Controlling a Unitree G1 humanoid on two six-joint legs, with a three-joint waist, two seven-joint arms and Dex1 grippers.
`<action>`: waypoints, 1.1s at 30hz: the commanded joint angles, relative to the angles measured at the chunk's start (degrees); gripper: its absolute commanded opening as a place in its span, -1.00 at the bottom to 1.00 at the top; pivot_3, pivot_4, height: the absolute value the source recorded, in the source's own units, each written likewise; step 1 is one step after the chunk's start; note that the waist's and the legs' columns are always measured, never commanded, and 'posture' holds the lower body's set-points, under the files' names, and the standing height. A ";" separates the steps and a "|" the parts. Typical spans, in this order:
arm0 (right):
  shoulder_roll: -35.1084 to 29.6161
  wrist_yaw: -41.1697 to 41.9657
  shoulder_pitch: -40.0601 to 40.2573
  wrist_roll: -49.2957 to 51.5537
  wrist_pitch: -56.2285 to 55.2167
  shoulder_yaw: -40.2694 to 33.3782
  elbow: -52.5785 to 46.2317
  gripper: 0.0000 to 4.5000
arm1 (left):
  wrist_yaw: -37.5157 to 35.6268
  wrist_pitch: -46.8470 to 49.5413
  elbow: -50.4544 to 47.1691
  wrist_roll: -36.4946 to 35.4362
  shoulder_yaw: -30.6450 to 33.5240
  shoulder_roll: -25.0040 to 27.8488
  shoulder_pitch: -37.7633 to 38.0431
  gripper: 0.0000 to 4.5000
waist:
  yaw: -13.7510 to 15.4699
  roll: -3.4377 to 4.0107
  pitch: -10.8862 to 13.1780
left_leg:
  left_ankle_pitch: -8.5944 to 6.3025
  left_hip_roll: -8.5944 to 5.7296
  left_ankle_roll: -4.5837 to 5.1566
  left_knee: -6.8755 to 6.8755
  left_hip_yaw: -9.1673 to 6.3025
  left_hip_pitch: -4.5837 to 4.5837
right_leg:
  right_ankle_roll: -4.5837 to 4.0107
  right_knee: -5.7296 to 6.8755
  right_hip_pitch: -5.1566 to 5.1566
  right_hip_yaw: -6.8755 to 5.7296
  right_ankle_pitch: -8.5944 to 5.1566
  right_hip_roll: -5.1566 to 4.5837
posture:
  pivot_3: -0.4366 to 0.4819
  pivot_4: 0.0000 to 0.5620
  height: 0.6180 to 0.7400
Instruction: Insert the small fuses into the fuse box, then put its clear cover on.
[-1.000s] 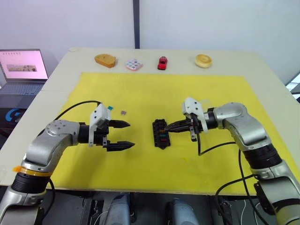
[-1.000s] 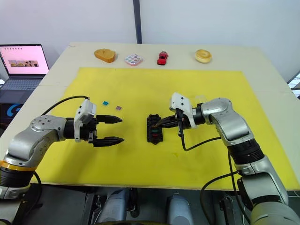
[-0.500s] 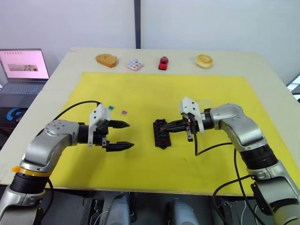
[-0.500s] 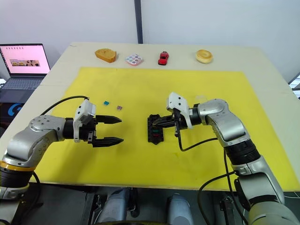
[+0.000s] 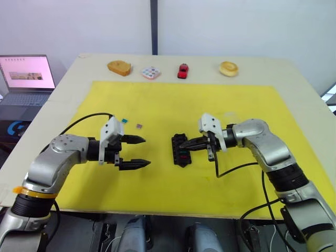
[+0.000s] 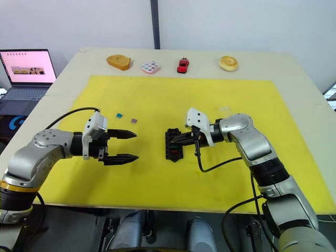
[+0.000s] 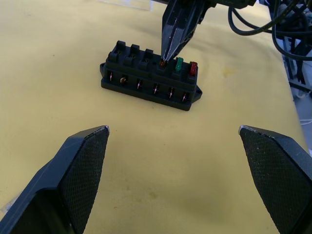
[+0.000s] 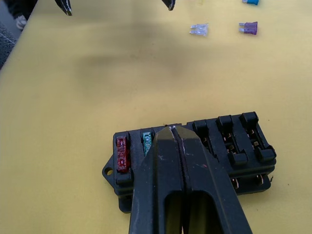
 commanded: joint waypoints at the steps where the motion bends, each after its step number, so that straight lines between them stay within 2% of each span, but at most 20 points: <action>1: -0.80 0.10 1.38 -2.10 0.23 1.96 0.66 -0.99 | 0.03 -0.16 -1.60 -0.53 0.54 0.35 -0.01 1.00 | -0.01 0.00 0.00 | 0.00 0.00 0.00 0.00 0.00 0.00 | 0.00 0.00 0.00 0.00 0.00 0.00 | -0.05 -0.47 1.00; 6: -0.49 0.20 1.24 -1.48 0.44 1.52 0.85 -0.99 | 0.15 -0.28 -1.44 -0.45 0.62 0.30 0.03 1.00 | -0.01 0.00 -0.02 | 0.00 0.00 0.00 0.00 -0.01 0.04 | 0.00 0.00 0.01 0.00 0.00 0.00 | -0.05 -0.47 1.00; 12: -0.57 1.55 -0.24 3.71 3.37 -2.63 -1.34 -0.99 | 0.21 -0.51 0.16 -0.35 1.64 0.66 -0.24 1.00 | 0.02 0.00 -0.01 | 0.00 0.00 0.00 0.00 -0.01 0.02 | 0.00 0.00 0.01 0.00 0.00 0.00 | -0.05 -0.47 1.00; 18: -6.25 0.66 2.45 14.67 14.47 -14.17 -8.08 -0.99 | 2.50 1.23 7.96 -2.61 10.65 3.40 -1.36 1.00 | 0.02 0.00 0.00 | 0.00 0.01 0.00 -0.01 -0.02 -0.08 | 0.00 0.01 0.02 0.00 0.00 0.00 | -0.05 -0.47 1.00; 24: -13.46 -5.32 11.42 14.16 15.94 -25.06 -6.71 -0.99 | 3.00 -3.94 16.56 1.17 16.43 7.42 4.20 1.00 | 0.00 0.00 0.00 | -0.04 0.01 0.03 -0.08 0.00 0.01 | 0.00 -0.07 -0.05 0.00 0.00 -0.04 | -0.05 -0.47 1.00; 27: -17.86 -8.25 19.13 11.36 13.24 -32.43 -2.19 -0.67 | 3.79 -7.46 24.51 2.69 20.23 8.60 6.99 1.00 | 0.12 0.00 0.00 | -0.07 0.00 0.08 -0.09 0.00 -0.01 | 0.00 -0.07 -0.09 -0.01 0.00 -0.05 | -0.05 -0.47 1.00; 33: -20.84 -10.55 28.69 8.89 9.35 -38.11 0.81 0.64 | 2.89 -12.27 33.64 4.18 21.50 8.76 7.68 1.00 | -0.15 0.01 0.00 | -0.13 0.03 0.18 -0.12 0.02 0.03 | -0.01 -0.06 -0.10 -0.01 0.00 -0.07 | -0.05 -0.47 1.00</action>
